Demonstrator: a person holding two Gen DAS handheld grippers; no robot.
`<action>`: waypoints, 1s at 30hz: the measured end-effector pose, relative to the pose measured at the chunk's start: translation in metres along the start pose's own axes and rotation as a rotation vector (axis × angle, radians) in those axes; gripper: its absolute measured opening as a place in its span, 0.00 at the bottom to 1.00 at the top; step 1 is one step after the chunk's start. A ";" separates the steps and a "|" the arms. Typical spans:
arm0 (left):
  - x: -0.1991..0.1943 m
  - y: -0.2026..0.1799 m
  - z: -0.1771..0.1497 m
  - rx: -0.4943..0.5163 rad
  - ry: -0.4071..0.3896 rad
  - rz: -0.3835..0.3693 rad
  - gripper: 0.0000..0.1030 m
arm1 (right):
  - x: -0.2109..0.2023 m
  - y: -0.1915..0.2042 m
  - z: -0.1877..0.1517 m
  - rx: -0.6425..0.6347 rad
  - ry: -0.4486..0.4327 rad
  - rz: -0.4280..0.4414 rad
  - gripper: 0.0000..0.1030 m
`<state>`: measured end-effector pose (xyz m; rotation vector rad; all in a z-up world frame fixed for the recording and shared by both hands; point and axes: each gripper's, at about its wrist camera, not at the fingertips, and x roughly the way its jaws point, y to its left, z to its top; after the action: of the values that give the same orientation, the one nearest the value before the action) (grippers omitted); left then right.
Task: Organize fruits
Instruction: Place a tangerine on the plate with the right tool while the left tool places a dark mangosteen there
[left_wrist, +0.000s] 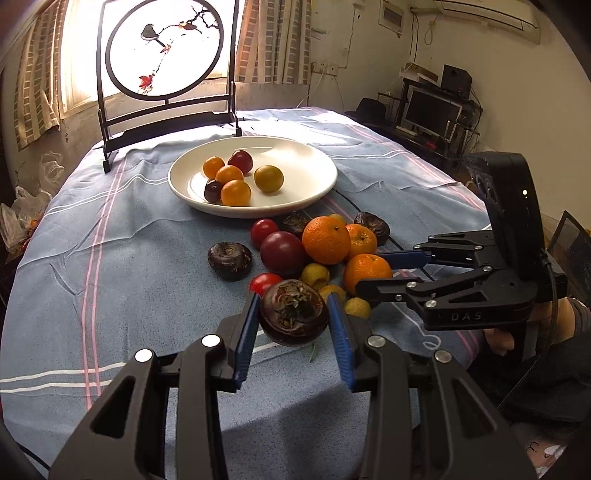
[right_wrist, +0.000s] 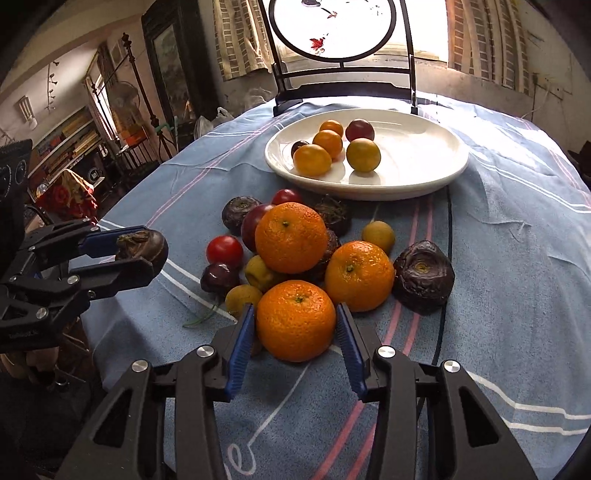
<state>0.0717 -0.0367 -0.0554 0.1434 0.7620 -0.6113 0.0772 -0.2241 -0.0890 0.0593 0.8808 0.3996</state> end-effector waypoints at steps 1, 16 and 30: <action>0.001 0.001 0.000 -0.006 -0.001 -0.002 0.35 | -0.003 -0.003 -0.001 0.016 -0.005 0.017 0.42; 0.073 0.009 0.098 -0.012 -0.005 -0.034 0.35 | -0.023 -0.080 0.098 0.115 -0.197 0.017 0.42; 0.107 0.041 0.114 -0.133 0.017 -0.039 0.66 | -0.004 -0.092 0.115 0.113 -0.222 -0.014 0.51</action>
<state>0.2232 -0.0915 -0.0498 0.0117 0.8214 -0.5951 0.1910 -0.2973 -0.0320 0.1977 0.6834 0.3235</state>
